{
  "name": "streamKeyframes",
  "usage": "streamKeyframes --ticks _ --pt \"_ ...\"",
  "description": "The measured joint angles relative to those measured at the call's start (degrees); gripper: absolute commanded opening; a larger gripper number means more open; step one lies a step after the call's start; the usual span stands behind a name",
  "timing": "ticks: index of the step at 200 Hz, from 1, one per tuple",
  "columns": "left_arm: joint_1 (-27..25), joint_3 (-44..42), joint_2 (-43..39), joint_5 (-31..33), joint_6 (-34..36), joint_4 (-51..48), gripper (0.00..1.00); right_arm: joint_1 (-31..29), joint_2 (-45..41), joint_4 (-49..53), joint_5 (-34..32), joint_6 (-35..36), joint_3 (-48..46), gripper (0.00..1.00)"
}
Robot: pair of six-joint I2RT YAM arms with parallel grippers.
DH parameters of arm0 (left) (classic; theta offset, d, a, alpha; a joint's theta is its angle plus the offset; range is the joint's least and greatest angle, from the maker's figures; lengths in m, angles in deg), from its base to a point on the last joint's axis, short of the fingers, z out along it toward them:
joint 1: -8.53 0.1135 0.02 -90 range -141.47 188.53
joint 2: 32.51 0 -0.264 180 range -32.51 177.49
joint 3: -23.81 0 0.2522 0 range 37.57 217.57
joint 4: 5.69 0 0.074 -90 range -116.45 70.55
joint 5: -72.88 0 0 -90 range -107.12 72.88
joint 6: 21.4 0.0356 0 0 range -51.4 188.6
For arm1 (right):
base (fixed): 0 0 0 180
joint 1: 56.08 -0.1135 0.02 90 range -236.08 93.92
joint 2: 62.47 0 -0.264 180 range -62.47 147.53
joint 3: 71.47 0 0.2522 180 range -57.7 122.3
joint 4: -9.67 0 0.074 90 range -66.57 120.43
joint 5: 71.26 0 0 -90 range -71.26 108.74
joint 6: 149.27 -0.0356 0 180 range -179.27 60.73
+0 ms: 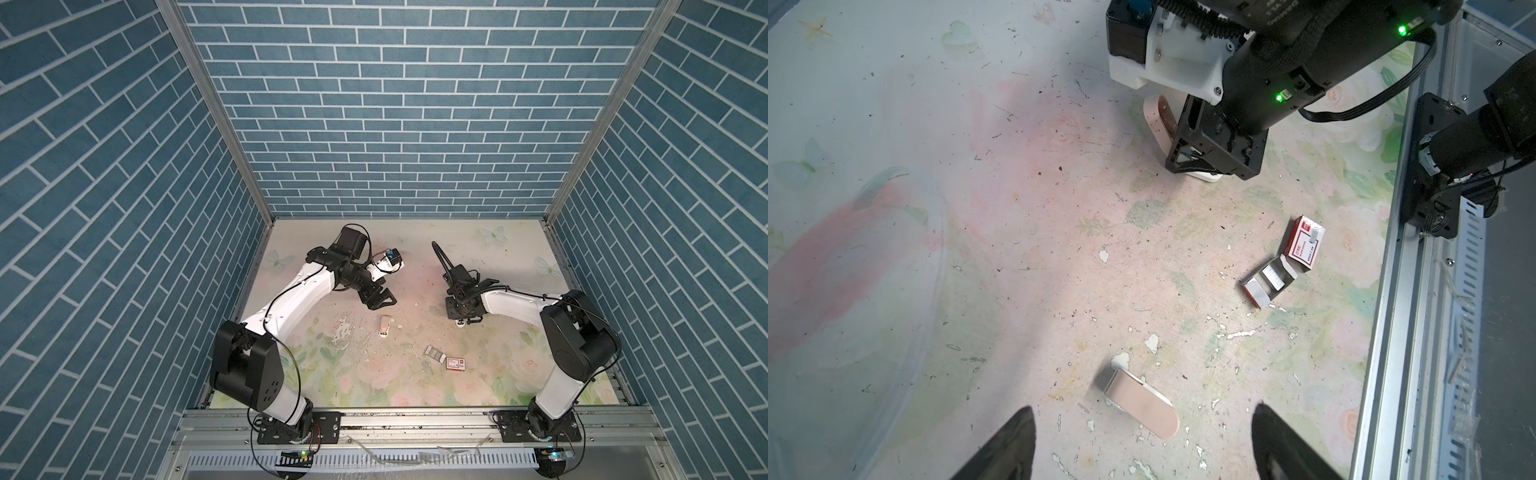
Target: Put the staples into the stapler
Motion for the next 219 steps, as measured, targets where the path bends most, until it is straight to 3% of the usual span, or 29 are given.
streamKeyframes --ticks 83,180,219 --pt "0.00 -0.15 0.00 -0.26 2.45 -1.03 0.86 -0.04 -0.61 -0.81 -0.39 -0.02 -1.03 0.45" --pt "0.00 7.06 2.08 0.46 15.65 -12.07 0.93 -0.15 -7.93 -1.38 3.23 0.24 -6.03 0.49" --pt "-1.29 12.09 5.16 4.42 23.63 -18.36 0.93 -0.17 -15.28 -0.81 4.61 0.07 -9.90 0.48"
